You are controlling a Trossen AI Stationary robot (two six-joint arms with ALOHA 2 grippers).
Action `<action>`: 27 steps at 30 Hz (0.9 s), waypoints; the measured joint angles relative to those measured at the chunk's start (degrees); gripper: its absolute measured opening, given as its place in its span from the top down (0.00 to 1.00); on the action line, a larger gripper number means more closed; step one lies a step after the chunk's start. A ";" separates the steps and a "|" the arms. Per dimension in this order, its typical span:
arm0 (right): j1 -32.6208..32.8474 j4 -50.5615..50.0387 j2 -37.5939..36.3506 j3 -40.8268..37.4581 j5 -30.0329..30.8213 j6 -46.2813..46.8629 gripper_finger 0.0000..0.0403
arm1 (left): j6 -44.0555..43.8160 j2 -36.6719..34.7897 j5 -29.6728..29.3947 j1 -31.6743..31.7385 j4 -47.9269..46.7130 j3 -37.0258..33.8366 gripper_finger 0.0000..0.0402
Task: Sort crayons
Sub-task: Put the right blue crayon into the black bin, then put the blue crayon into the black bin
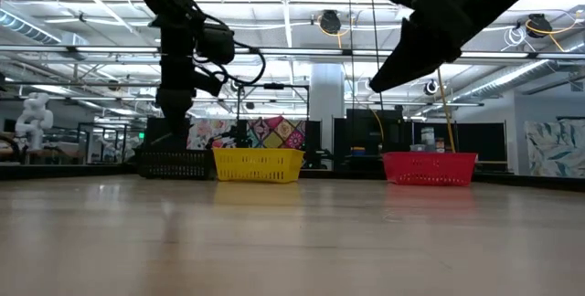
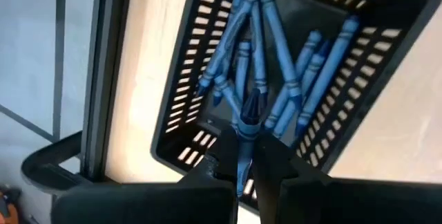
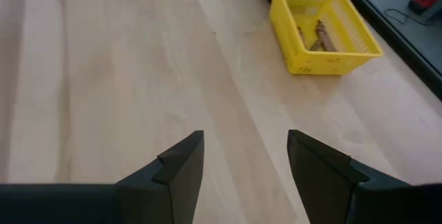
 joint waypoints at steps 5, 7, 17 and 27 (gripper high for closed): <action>-1.97 0.00 0.00 0.00 -0.06 0.00 0.52 | 2.48 0.00 0.13 0.79 1.11 0.00 0.93; -2.29 0.00 0.00 0.00 -0.07 0.00 0.52 | 2.50 0.00 0.16 0.76 2.43 0.00 0.88; -2.49 0.24 0.00 0.00 -0.17 -3.70 0.52 | 1.16 0.02 0.18 0.72 3.50 0.00 0.79; -2.51 1.64 -0.60 0.00 -9.71 5.66 0.52 | -0.76 0.02 8.24 -3.87 12.72 0.00 0.79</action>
